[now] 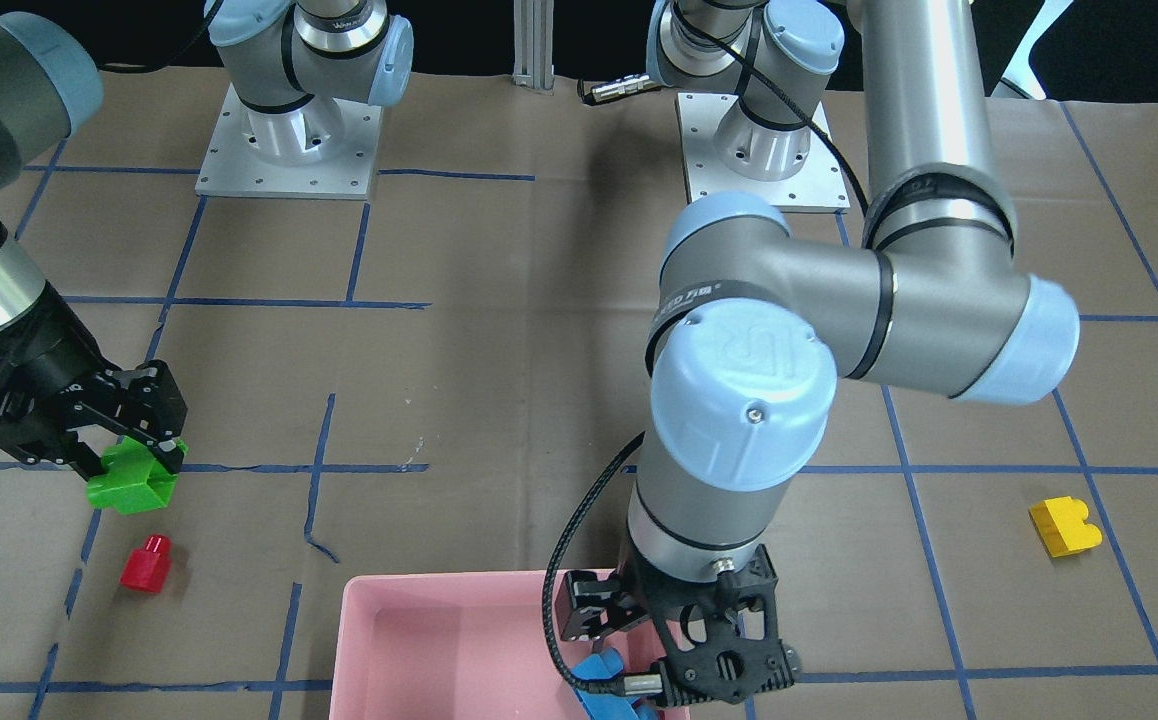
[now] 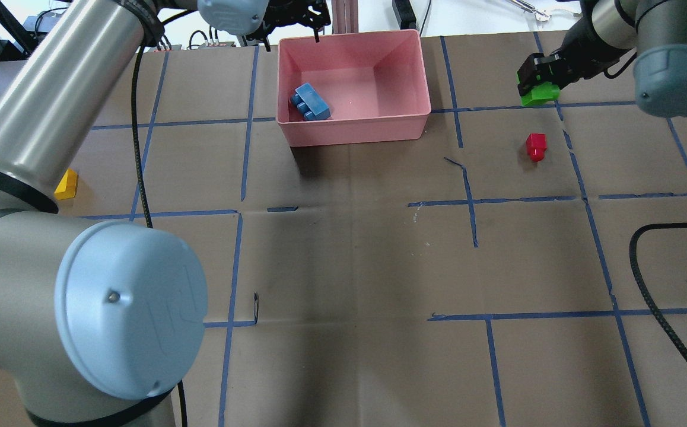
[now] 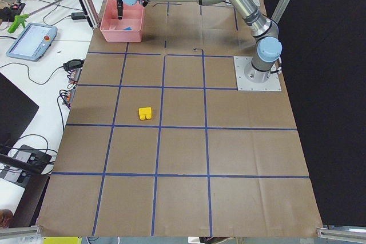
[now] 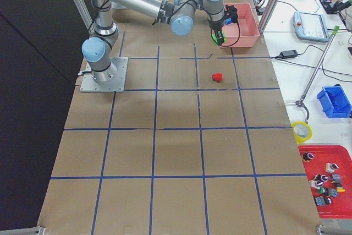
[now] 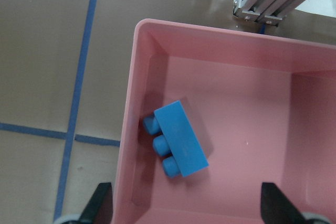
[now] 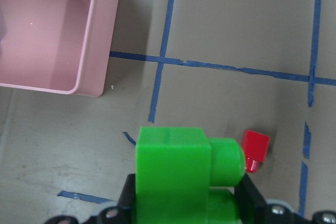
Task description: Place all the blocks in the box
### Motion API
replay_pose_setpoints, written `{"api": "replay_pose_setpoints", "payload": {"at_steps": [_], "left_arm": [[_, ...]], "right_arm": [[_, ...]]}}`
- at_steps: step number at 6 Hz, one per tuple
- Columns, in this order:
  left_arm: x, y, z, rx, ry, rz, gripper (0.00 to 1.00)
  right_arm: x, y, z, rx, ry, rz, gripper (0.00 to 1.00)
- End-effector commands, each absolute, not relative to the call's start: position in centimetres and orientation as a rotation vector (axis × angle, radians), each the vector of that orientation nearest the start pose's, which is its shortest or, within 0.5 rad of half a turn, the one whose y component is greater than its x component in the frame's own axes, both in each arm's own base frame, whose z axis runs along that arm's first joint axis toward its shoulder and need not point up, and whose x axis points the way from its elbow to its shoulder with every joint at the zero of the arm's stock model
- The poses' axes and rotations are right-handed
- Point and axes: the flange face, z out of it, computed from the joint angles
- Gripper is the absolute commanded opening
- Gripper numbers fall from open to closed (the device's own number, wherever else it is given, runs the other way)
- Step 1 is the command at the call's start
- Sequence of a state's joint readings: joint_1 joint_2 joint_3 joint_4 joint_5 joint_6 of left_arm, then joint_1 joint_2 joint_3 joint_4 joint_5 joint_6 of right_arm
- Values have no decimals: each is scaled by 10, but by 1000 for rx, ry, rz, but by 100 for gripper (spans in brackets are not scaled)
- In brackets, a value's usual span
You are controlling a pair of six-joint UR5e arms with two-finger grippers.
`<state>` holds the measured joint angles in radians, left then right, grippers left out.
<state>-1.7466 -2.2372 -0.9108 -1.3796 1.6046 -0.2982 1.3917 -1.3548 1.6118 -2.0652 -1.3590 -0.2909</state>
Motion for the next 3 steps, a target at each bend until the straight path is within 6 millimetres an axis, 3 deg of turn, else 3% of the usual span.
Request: {"api": "replay_pose_setpoints", "payload": {"at_steps": [1,2,3], "left_arm": [[-199,-700,486,-85,3116,-180,98],[-158,-696,490,-34,3105,-137,98],[-107,-696,478,83,3097,-89,98]], "right_arm": [[136,-625,410,-139,2811,-354,9],[180,-641,398,-10,2757,-294,9],[234,-668,387,-61,2750,-281,9]]}}
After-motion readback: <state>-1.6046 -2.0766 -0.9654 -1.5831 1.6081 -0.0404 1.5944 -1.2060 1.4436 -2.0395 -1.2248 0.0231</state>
